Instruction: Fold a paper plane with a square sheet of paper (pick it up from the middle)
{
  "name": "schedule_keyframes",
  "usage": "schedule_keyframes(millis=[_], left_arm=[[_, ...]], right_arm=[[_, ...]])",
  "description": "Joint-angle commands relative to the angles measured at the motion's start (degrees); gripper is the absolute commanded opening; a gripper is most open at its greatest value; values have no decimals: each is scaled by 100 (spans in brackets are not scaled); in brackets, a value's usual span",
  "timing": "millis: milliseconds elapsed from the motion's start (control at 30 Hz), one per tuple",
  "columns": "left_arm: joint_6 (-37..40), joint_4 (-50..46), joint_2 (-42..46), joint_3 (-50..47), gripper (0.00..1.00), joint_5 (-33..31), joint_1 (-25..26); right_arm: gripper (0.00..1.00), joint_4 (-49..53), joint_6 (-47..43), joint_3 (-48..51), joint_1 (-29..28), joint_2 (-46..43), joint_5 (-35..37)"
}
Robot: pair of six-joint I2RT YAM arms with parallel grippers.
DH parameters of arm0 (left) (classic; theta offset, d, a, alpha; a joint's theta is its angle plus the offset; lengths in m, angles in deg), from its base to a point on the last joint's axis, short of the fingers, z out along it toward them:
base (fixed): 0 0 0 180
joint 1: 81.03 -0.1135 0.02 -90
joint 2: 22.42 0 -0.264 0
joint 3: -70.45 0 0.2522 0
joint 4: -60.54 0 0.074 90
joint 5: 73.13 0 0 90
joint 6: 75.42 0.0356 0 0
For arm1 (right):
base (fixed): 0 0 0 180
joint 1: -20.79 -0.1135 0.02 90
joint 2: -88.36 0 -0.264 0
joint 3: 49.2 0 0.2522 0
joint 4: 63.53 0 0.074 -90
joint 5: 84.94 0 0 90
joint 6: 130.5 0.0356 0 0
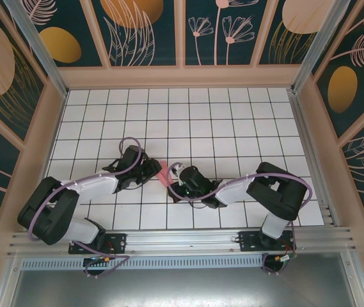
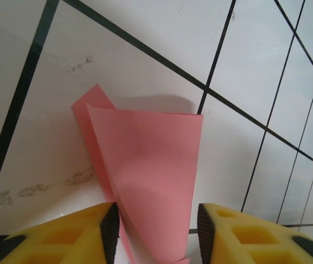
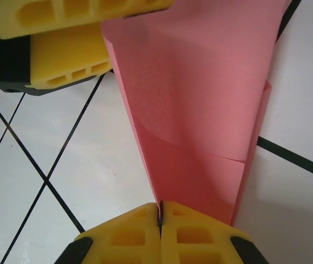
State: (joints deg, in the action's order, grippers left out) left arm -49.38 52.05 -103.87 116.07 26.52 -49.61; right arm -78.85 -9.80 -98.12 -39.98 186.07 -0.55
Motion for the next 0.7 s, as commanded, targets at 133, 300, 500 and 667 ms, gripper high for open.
schedule_keyframes(millis=[133,300,500,667], left_arm=[[136,-362,-129,266,28,-101,-39],[264,-480,-109,319,19,-95,-36],[391,-573,-160,367,7,66,-33],[425,-550,-147,337,2,166,-39]], right_arm=[[16,436,-261,-232,-101,64,380],[23,750,-401,-293,-217,-8,743],[24,1561,-748,-706,-577,82,1689],[28,2081,-981,-1039,-932,325,2505]])
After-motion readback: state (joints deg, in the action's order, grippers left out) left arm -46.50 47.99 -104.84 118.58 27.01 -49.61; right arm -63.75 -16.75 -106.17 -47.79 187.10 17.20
